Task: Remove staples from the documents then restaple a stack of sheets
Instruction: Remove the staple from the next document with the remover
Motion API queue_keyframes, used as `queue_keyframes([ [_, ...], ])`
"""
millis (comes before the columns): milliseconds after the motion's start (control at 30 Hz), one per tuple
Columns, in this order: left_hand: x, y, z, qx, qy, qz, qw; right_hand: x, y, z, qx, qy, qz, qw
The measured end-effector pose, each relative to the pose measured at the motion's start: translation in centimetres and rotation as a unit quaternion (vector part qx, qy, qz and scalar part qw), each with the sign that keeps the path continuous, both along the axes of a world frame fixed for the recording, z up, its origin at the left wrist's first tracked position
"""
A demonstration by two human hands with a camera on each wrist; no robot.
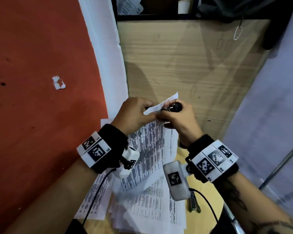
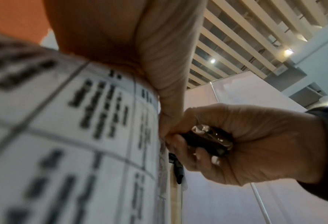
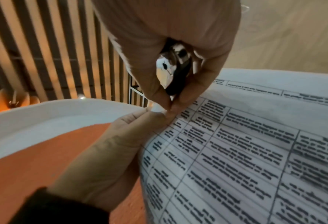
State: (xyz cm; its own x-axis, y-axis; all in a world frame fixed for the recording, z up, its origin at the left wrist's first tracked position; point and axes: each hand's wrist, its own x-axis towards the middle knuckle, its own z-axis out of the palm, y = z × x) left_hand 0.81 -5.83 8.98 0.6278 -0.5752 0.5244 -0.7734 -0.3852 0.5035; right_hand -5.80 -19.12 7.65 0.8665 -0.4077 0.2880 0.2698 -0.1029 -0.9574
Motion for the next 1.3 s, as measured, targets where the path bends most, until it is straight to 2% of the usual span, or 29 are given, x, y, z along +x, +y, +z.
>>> queue_keyframes([
  [133, 0.2, 0.0, -0.2, -0.007, 0.008, -0.009, 1.0, 0.5, 0.2, -0.3, 0.033, -0.006, -0.018, 0.999],
  [267, 0.8, 0.0, -0.2, -0.007, 0.043, -0.024, 0.999, 1.0, 1.4, -1.5, 0.021, -0.103, -0.098, 0.99],
  [400, 1.6, 0.3, -0.5, 0.025, 0.032, 0.019, 0.999, 1.2, 1.4, -2.8, 0.085, -0.169, -0.15, 0.97],
  [500, 2.5, 1.1, -0.9, 0.052, 0.027, 0.041, 0.997, 1.6, -0.2, -5.3, 0.108, -0.138, -0.217, 0.96],
  [567, 2.9, 1.6, -1.1, 0.058, 0.024, 0.043, 0.997, 1.8, -1.6, -7.7, 0.094, -0.065, -0.242, 0.963],
  [633, 3.3, 1.9, -1.3, 0.072, 0.019, 0.054, 0.996, 1.7, -2.5, -9.5, 0.069, 0.032, -0.232, 0.97],
  [700, 3.3, 2.0, -1.4, 0.085, 0.008, 0.071, 0.994, 1.7, -3.0, -10.5, 0.039, 0.086, -0.201, 0.975],
  [800, 3.1, 2.2, -1.3, 0.087, -0.023, 0.093, 0.992, 2.1, -3.0, -10.1, 0.019, 0.059, -0.161, 0.985],
  [900, 3.3, 2.3, -1.6, 0.076, -0.035, 0.099, 0.992, 2.6, -2.3, -8.8, 0.031, 0.023, -0.063, 0.997],
  [1000, 3.7, 2.8, -1.9, 0.045, -0.032, 0.091, 0.994, 3.0, -1.7, -7.6, 0.056, 0.024, 0.009, 0.998],
  [1200, 4.1, 4.6, -1.8, 0.03, -0.017, 0.092, 0.995, 3.5, -1.2, -6.6, 0.074, 0.022, 0.001, 0.997],
  [1300, 6.0, 8.7, -1.2, 0.012, 0.067, 0.083, 0.994, 3.6, -2.0, -5.5, 0.089, 0.007, -0.009, 0.996],
])
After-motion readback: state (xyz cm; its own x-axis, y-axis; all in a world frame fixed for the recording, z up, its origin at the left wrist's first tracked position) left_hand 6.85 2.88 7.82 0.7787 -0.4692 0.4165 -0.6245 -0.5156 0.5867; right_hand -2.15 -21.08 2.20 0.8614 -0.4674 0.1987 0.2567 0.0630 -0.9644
